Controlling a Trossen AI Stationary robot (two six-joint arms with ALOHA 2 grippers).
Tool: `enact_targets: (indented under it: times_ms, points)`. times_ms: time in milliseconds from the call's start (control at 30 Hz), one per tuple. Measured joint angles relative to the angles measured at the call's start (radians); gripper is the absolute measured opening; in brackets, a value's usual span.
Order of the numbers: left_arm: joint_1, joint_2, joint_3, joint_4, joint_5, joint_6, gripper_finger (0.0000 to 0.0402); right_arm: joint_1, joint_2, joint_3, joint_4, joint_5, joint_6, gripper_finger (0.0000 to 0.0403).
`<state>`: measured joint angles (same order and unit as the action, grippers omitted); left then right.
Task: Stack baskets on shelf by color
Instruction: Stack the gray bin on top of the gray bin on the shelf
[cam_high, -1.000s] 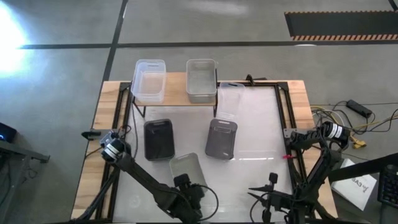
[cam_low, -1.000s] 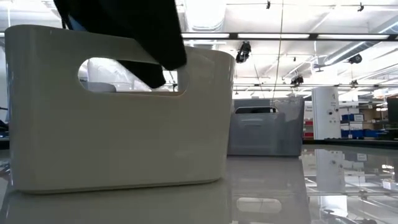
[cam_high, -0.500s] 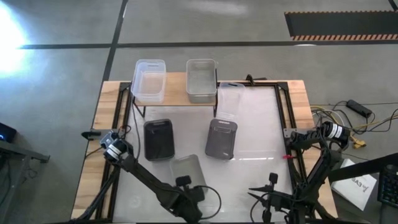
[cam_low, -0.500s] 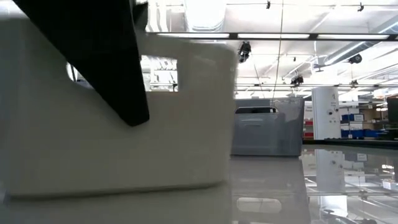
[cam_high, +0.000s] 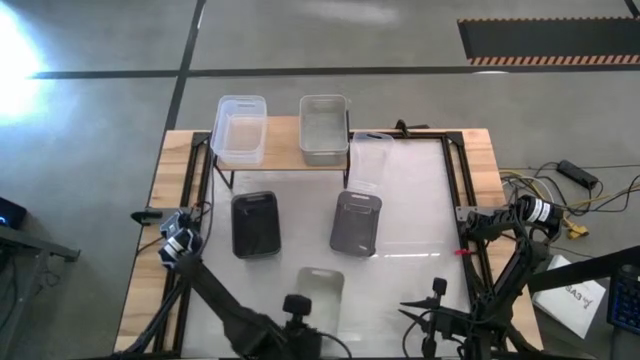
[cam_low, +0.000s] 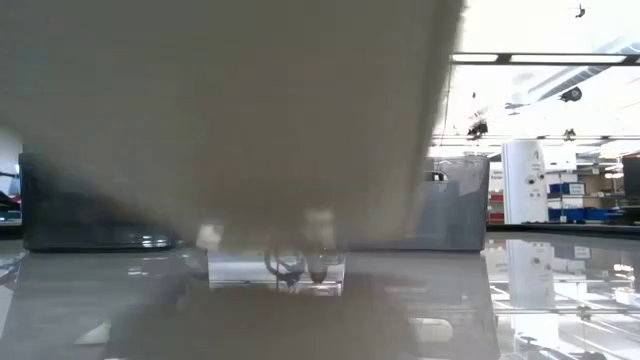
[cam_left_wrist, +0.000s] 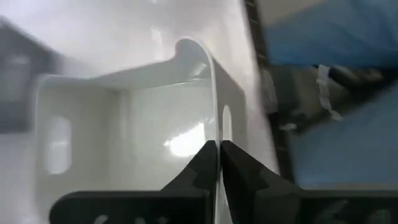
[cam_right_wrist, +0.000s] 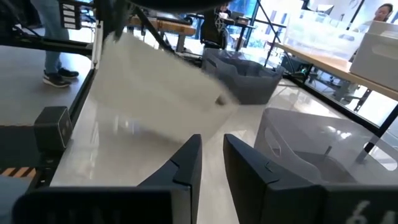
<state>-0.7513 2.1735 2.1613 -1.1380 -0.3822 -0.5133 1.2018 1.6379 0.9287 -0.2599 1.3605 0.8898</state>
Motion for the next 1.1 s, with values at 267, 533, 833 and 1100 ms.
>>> enact_targets:
  times_ms: [267,533,833,1100]
  points:
    - [0.005,-0.003,0.14,-0.163,-0.239,0.082,0.0,0.0,0.0,0.0,0.001,-0.003,0.0,0.0061]
    - [0.032,-0.015,0.177,-0.2,-0.473,0.25,0.0,0.0,0.0,0.0,0.003,-0.003,0.0,0.0061]
    - [0.275,-0.161,0.148,-0.223,-0.496,0.537,0.0,0.0,0.0,0.0,0.004,-0.003,0.0,0.0061]
    - [0.648,-0.298,0.124,-0.18,-0.481,0.833,0.0,-0.001,0.0,0.0,0.004,0.001,0.017,0.0061]
